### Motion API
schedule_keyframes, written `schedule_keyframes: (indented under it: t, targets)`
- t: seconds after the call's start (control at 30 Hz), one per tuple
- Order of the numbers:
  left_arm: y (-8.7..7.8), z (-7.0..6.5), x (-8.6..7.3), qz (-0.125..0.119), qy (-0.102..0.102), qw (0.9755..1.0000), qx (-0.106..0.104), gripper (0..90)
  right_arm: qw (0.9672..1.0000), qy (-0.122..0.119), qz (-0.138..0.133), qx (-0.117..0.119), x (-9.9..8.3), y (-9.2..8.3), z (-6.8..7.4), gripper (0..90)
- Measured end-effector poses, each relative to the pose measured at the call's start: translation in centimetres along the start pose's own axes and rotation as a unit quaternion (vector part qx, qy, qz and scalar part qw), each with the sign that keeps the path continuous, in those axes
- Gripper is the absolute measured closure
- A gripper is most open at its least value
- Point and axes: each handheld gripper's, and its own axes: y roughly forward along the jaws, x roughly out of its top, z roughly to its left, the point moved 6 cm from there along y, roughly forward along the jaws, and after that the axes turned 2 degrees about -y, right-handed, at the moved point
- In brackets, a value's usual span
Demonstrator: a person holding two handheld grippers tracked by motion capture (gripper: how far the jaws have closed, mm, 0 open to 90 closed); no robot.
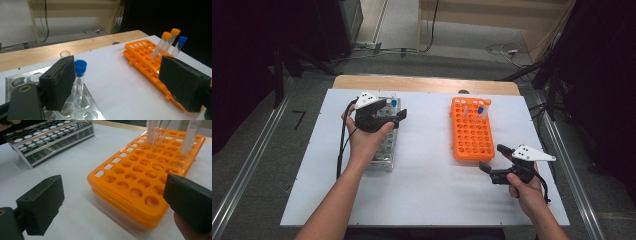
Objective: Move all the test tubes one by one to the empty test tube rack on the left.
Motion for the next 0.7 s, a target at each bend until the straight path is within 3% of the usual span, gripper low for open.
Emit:
schedule_keyframes:
  t: [0.27, 0.7]
  targets:
    - [-2.7, -1.9, -1.0, -0.011, -0.006, 0.9997, -0.020, 2.6, 0.9999, 0.007, -0.009, -0.003, 0.8, 0.5, -0.3, 1.8]
    - [-5.9, -4.2, -3.0, -0.019, 0.000, 0.9983, -0.054, 0.0, 0.9998, 0.008, -0.007, -0.017, 2.5, 2.2, -1.7, 1.8]
